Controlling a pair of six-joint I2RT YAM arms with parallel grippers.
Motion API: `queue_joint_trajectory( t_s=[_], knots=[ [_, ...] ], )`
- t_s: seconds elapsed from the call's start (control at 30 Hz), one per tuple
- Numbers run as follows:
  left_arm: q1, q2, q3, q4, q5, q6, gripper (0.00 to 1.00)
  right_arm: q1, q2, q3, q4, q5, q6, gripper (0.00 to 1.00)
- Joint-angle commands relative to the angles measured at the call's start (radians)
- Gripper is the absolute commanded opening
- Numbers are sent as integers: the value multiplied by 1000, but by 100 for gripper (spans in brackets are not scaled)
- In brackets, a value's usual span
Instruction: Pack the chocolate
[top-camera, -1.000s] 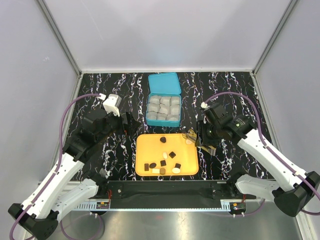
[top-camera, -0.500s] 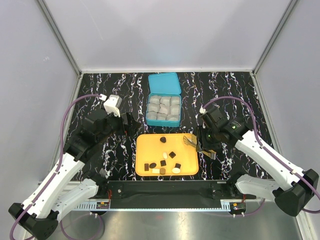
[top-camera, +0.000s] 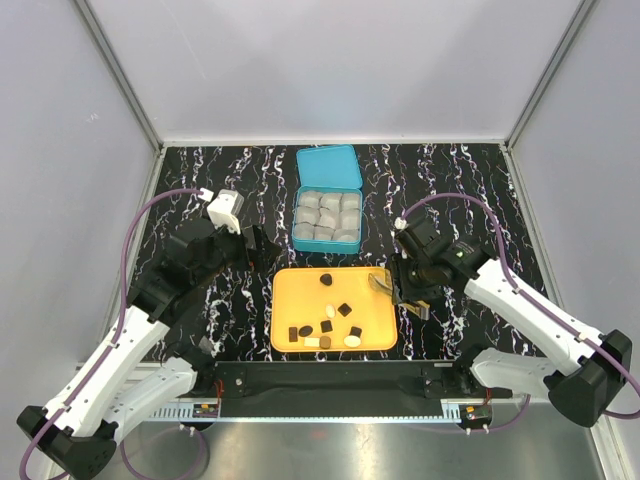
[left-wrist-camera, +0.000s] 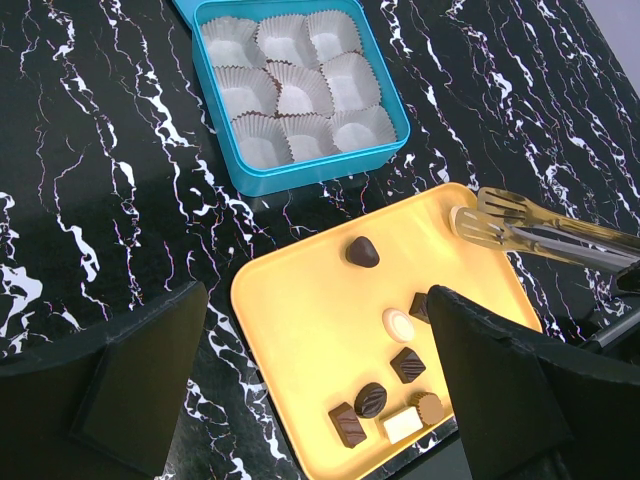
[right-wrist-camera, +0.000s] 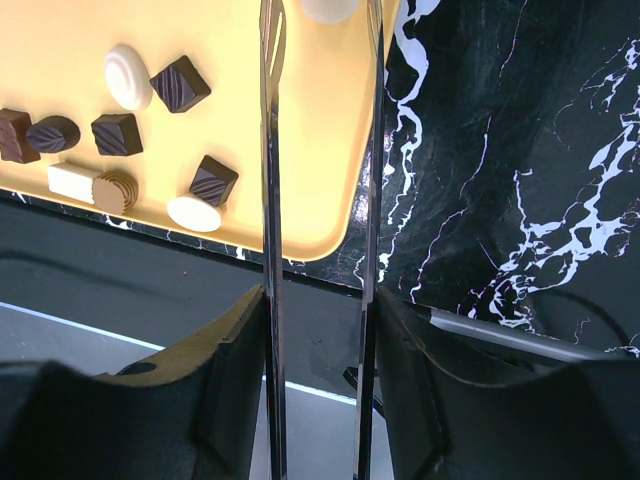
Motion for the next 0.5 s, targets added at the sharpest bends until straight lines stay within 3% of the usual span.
queue_joint_trajectory(
  t_s=[0.0, 0.47],
  knots=[
    [3, -14, 1, 48, 3, 9, 99, 17, 1, 2, 20, 33, 13, 52],
    [3, -17, 3, 47, 0, 12, 99, 45, 36, -3, 17, 50, 20, 51]
  ],
)
